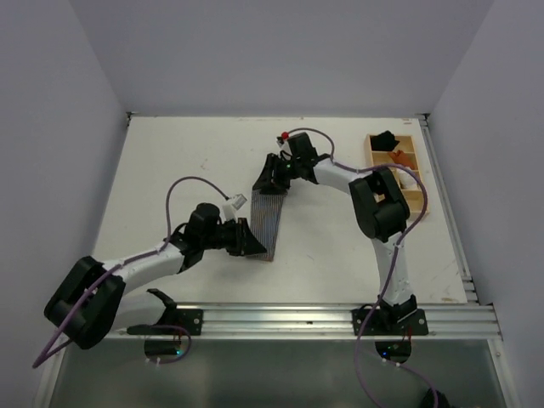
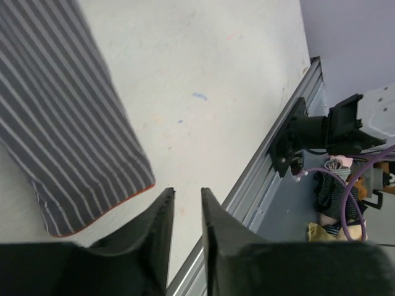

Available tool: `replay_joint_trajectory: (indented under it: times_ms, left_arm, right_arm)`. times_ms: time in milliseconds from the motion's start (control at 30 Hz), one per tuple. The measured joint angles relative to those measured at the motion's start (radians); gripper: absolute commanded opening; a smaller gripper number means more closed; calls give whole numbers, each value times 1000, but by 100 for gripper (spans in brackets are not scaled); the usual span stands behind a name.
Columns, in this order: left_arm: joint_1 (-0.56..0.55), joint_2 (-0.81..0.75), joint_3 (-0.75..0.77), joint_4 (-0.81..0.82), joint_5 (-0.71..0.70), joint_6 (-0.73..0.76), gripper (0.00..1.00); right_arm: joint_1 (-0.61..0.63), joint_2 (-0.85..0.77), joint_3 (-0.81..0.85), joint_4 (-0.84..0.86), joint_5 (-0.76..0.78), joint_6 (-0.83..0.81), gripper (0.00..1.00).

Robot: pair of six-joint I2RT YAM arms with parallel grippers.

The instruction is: Roll the underwear

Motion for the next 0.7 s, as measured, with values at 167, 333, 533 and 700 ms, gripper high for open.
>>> replay_joint_trajectory:
  times_ms: [167,333,533,700]
  left_arm:
    - [1,-115,172,-173,-73,21,64]
    - [89,-110,245,-253,-95,47,64]
    - [306,-23,231,-259,-26,56,64]
    - [319,-5,143,-193,55,52,63]
  right_arm:
    - [0,-164,60,-216,137,-41,60]
    - [2,-426,-73,-356,240,-59,64]
    - [80,-560,-295,-433,303,-55,65]
    - [202,-557,-407,-437,346,-22,64]
